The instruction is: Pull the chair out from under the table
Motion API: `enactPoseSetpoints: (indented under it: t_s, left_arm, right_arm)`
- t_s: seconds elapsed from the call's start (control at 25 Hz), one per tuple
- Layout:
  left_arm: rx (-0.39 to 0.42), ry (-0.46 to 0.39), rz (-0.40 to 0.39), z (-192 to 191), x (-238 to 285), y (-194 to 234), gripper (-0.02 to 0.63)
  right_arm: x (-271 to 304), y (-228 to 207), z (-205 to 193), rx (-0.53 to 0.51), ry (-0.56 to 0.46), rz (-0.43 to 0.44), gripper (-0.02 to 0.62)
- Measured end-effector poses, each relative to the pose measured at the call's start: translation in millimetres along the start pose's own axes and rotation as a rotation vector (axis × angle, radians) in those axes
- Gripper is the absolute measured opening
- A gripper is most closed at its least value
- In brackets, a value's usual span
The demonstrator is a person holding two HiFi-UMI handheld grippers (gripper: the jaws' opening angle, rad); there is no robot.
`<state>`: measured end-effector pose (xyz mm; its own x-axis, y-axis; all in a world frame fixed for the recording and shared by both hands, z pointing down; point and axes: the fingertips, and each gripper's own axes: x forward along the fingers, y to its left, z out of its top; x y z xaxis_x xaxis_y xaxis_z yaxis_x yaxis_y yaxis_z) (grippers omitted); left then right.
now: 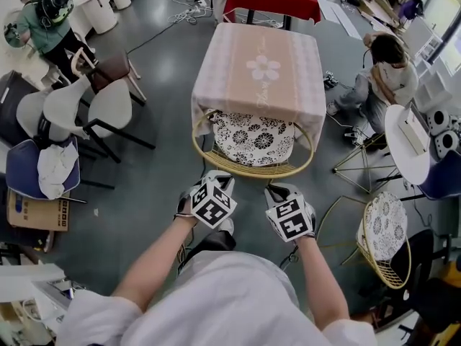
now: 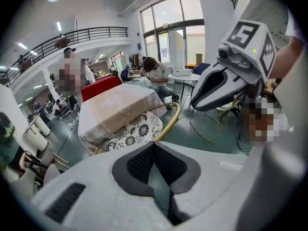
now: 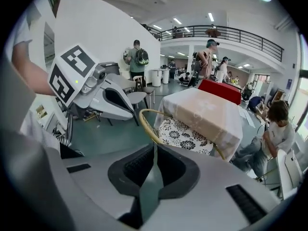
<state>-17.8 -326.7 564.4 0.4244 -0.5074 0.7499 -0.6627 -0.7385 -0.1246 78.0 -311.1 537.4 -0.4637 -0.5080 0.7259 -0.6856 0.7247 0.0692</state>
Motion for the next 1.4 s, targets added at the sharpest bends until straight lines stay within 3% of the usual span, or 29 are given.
enactPoseSetpoints:
  t_s: [0.32, 0.4, 0.92, 1.2, 1.4]
  left_arm:
    - [0.132, 0.023, -0.063, -6.2, 12.4, 6.0, 0.013]
    - [0.164, 0.040, -0.081, -10.0, 16.2, 6.7, 0.048]
    - [0.367, 0.101, -0.167, -21.6, 38.3, 13.7, 0.129]
    - [0.512, 0.133, -0.224, -28.9, 54.1, 11.6, 0.130]
    - [0.600, 0.154, -0.222, -32.2, 64.3, 18.0, 0.130]
  right_arm:
    - [17.5, -1.1, -3.4, -0.193, 0.074, 0.016, 0.033]
    - [23.3, -1.7, -6.8, -0.241, 0.096, 0.018, 0.042]
    - [59.2, -8.1, -18.9, -0.511, 0.212, 0.027, 0.126]
    - [77.8, -12.0, -28.1, -0.658, 0.271, 0.044, 0.127]
    - [90.0, -13.6, -33.1, -0.725, 0.305, 0.061, 0.127]
